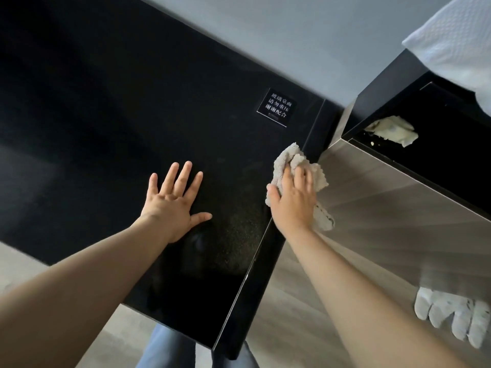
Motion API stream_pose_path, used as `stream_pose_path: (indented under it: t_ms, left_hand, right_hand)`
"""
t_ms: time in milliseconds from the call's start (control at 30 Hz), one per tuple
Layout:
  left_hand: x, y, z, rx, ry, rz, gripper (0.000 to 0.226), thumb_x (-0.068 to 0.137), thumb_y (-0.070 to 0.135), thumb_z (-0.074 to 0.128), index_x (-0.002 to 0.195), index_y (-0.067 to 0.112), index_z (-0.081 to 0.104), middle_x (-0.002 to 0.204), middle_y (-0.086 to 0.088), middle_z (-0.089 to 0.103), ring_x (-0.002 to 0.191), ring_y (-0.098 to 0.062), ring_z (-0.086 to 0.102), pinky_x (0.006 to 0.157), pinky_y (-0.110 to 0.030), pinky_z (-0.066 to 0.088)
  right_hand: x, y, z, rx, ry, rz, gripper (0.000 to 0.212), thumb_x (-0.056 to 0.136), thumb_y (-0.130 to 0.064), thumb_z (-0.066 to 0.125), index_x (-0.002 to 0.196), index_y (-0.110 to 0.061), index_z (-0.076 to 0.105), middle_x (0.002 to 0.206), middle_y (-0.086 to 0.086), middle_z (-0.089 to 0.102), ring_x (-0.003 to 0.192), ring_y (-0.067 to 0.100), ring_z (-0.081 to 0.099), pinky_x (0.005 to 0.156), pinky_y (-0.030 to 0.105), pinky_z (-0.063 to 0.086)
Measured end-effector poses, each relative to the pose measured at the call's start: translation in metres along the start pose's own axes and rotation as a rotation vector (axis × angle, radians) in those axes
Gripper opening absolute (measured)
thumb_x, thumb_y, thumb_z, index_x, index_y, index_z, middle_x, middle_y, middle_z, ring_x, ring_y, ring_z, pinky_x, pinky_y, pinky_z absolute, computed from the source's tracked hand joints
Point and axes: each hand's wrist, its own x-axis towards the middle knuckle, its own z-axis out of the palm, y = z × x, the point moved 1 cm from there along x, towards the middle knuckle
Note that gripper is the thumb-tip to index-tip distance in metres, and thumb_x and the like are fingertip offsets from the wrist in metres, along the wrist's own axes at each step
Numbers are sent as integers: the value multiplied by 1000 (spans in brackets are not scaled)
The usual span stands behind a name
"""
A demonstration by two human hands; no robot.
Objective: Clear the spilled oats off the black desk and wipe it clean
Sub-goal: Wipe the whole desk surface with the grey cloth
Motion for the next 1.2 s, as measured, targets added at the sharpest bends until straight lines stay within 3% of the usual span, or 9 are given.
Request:
stream_pose_path:
  t_ms: [167, 267, 367, 433, 667, 867, 967, 1100, 1200]
  left_hand:
    - [3, 0, 8, 29, -6, 13, 88, 86, 75, 12, 142, 23, -32, 149, -6, -41, 141, -27, -30, 118, -54, -2]
    - [1, 3, 1, -56, 94, 37, 87, 90, 70, 24, 151, 22, -14, 157, -6, -25, 146, -25, -17, 120, -47, 5]
    - [-23, 8, 6, -258, 247, 25, 79, 95, 56, 41, 154, 17, 4, 161, -6, -10, 148, -23, -8, 119, -42, 6]
    - [-47, 12, 21, -330, 358, 6, 79, 94, 52, 46, 154, 15, 9, 161, -6, -4, 148, -22, -7, 119, -44, 3]
    - [-135, 9, 98, -454, 358, -230, 79, 90, 56, 44, 152, 13, 21, 160, -7, 12, 148, -27, 5, 120, -46, 9]
    - [-164, 2, 140, -460, 268, -342, 86, 85, 67, 25, 154, 20, 3, 161, -3, -8, 147, -23, -13, 120, -45, 4]
    - [-166, 0, 142, -451, 271, -328, 87, 85, 69, 26, 153, 22, -2, 160, -1, -14, 146, -22, -18, 120, -44, 2]
    - [-163, 5, 140, -438, 251, -327, 91, 84, 72, 26, 152, 23, -8, 158, -1, -20, 144, -22, -24, 118, -44, -2]
    - [-164, 6, 142, -411, 225, -332, 91, 84, 73, 21, 151, 23, -15, 157, -1, -26, 142, -23, -28, 118, -45, -4]
  right_hand:
    - [-107, -20, 23, -78, 1, -97, 47, 95, -41, 41, 135, -18, 52, 143, 4, 44, 137, 28, 33, 106, 45, 36]
    - [-132, -28, 17, 122, -62, -148, 38, 94, -29, 51, 130, -21, 59, 135, -4, 52, 131, 24, 42, 110, 44, 36]
    - [-125, -23, -12, 403, -148, -178, 36, 93, -21, 58, 130, -20, 60, 129, -7, 55, 120, 10, 45, 106, 15, 31]
    - [-98, -11, -30, 443, -12, -141, 37, 94, -18, 57, 131, -16, 59, 131, -2, 54, 118, 13, 43, 97, 2, 21]
    - [-52, -2, 7, 15, 45, -62, 53, 92, -37, 49, 138, -12, 48, 144, 10, 42, 138, 33, 28, 106, 51, 28]
    - [-156, -30, 29, -57, 11, -273, 43, 94, -37, 39, 130, -18, 54, 134, 4, 51, 127, 29, 41, 101, 46, 35]
    - [-188, -34, 25, 143, -69, -346, 39, 90, -33, 49, 123, -21, 63, 123, -3, 59, 116, 22, 52, 91, 37, 45]
    - [-154, -17, 0, 585, -65, -183, 26, 89, -28, 53, 108, -19, 69, 100, -5, 63, 93, 23, 59, 80, 39, 50]
    - [-101, 4, -16, 472, 126, -89, 40, 89, -31, 52, 126, -17, 61, 126, 4, 57, 110, 27, 49, 96, 39, 42]
